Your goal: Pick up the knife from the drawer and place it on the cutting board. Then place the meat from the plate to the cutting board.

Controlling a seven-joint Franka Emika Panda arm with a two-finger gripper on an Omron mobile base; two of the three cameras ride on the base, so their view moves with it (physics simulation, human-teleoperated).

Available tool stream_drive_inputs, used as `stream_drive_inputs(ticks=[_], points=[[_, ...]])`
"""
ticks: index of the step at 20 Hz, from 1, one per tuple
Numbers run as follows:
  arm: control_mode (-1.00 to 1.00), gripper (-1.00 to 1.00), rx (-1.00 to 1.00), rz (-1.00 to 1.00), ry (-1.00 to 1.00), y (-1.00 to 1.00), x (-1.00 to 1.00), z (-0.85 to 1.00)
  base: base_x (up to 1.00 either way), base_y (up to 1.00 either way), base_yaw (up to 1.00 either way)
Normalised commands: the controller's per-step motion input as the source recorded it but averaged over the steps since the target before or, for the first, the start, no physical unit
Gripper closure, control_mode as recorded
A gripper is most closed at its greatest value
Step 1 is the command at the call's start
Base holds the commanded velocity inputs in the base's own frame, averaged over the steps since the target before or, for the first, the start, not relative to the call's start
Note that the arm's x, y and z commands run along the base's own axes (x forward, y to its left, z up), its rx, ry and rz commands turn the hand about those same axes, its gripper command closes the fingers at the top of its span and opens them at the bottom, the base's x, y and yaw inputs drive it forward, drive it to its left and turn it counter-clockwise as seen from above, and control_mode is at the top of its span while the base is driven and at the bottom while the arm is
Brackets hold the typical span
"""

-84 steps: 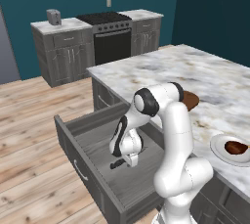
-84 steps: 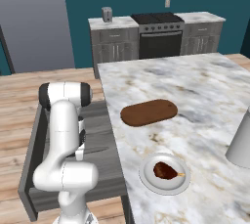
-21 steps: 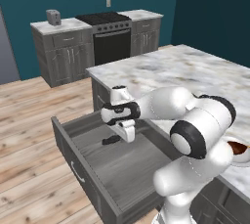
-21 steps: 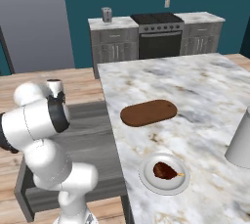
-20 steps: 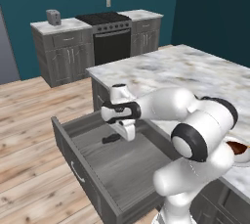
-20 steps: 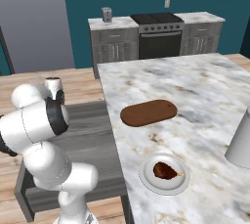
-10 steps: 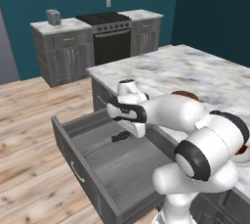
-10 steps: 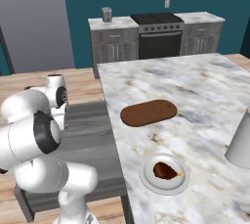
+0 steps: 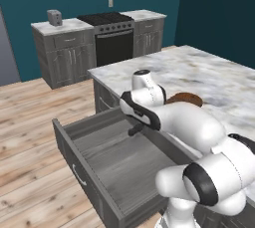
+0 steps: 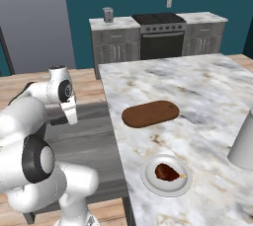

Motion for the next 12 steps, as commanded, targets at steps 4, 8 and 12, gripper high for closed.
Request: stream_drive_inputs(ticks=[4, 8, 12], points=[[-1.00, 1.00, 0.00, 0.17, -0.05, -0.51, 0.00, 0.38, 0.00, 0.00, 0.00], [-1.00, 1.00, 0.00, 0.05, 0.00, -0.58, 0.10, 0.16, 0.00, 0.00, 0.00], [-1.00, 1.00, 0.00, 0.00, 0.00, -0.67, 0.14, 0.13, 0.00, 0.00, 0.00]])
